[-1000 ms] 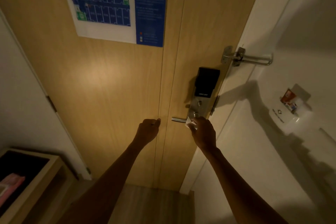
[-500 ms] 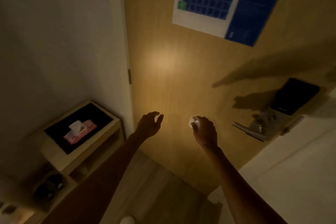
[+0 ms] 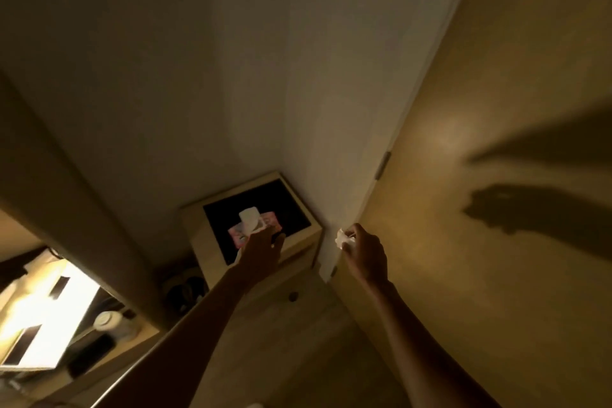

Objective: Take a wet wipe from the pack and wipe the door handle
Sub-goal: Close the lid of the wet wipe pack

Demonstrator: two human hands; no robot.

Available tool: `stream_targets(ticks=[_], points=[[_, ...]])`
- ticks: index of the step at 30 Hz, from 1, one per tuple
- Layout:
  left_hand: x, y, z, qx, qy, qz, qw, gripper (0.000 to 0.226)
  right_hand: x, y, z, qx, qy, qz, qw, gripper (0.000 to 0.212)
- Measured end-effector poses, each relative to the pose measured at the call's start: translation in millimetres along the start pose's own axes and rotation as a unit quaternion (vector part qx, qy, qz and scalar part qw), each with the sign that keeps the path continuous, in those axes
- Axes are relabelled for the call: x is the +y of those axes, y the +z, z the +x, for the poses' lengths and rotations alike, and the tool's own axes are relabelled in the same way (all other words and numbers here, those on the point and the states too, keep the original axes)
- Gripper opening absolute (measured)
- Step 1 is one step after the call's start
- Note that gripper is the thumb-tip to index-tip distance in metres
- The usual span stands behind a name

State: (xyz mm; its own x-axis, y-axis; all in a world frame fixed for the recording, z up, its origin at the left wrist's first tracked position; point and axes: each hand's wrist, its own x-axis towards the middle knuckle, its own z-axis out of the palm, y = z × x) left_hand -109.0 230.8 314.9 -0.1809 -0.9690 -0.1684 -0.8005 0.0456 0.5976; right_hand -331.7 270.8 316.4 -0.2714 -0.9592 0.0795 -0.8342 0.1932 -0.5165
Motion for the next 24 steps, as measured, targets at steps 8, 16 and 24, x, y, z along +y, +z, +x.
stream_targets(ticks=[8,16,24], points=[[-60,-17,81,0.001,-0.068,-0.024,0.997,0.05,-49,75,103,-0.055,-0.035,0.015,0.998,0.025],[-92,-1,173,-0.011,-0.161,-0.003,0.987,0.056,-44,146,225,-0.123,-0.007,0.016,0.992,0.013],[-102,20,249,-0.009,-0.201,-0.01,0.98,0.059,-34,204,307,-0.162,0.004,0.006,0.987,0.014]])
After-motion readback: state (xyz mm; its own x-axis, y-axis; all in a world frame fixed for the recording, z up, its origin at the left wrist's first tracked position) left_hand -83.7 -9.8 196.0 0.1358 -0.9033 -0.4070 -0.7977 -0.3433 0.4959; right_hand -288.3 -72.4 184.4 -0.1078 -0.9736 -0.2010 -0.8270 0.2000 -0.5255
